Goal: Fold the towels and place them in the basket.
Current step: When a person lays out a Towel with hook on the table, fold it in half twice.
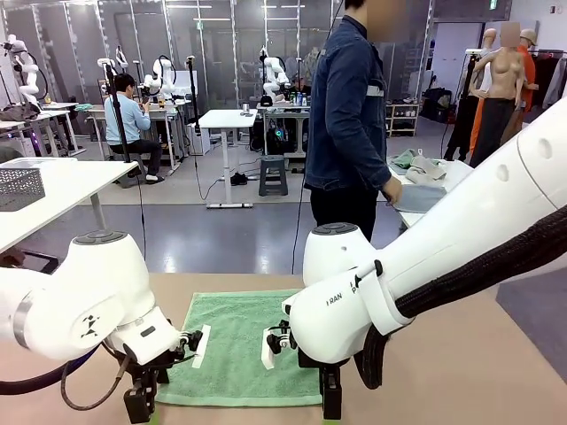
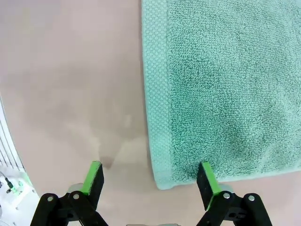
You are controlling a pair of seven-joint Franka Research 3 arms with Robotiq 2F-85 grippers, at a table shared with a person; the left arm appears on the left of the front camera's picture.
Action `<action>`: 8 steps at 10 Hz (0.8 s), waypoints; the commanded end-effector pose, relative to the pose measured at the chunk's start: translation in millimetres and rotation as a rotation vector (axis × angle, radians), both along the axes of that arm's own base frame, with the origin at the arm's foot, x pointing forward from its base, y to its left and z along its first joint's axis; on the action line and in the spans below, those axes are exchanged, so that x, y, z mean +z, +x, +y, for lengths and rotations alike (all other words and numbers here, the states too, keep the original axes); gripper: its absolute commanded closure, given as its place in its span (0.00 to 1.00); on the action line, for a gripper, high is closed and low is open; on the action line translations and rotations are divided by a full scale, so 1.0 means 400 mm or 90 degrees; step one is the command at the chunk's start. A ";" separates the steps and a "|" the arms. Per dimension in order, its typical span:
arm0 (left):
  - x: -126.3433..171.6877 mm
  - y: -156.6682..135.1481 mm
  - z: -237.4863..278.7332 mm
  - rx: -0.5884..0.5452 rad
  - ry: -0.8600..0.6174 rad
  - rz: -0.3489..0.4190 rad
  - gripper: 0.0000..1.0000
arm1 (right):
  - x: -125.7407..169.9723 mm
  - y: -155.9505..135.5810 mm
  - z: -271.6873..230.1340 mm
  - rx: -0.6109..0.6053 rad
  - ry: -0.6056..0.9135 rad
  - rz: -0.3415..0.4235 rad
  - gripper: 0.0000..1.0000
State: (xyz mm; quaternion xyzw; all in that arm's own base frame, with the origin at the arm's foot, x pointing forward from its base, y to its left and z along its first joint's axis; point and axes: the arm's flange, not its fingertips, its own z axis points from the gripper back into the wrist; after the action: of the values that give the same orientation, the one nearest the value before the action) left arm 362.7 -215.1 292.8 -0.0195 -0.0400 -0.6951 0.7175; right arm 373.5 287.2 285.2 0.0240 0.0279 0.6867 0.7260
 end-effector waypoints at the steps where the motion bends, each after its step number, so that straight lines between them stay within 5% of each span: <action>1: 0.002 0.006 -0.009 0.007 0.007 -0.008 0.42 | -0.004 0.008 0.000 0.001 0.022 0.004 0.14; 2: 0.001 0.003 -0.006 0.006 0.009 -0.008 0.72 | -0.004 0.009 0.002 0.004 0.020 0.004 0.30; 3: 0.005 0.001 -0.011 0.004 0.010 -0.008 1.00 | -0.007 0.011 0.002 0.008 0.020 0.005 0.59; 4: 0.007 0.000 -0.010 0.002 0.011 -0.008 1.00 | -0.010 0.011 -0.001 0.009 0.021 0.004 0.90; 5: 0.015 0.000 -0.014 -0.001 0.009 -0.008 1.00 | -0.008 0.009 -0.004 0.007 0.022 0.003 1.00; 8: 0.022 -0.004 -0.010 -0.004 0.009 -0.003 1.00 | 0.001 0.006 -0.005 0.009 0.016 0.000 1.00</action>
State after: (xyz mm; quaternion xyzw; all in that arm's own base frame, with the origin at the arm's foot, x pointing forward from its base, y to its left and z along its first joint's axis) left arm 365.9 -218.6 300.7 -0.0155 -0.0483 -0.6974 0.7149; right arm 377.8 289.2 292.7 0.0235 0.0194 0.6856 0.7273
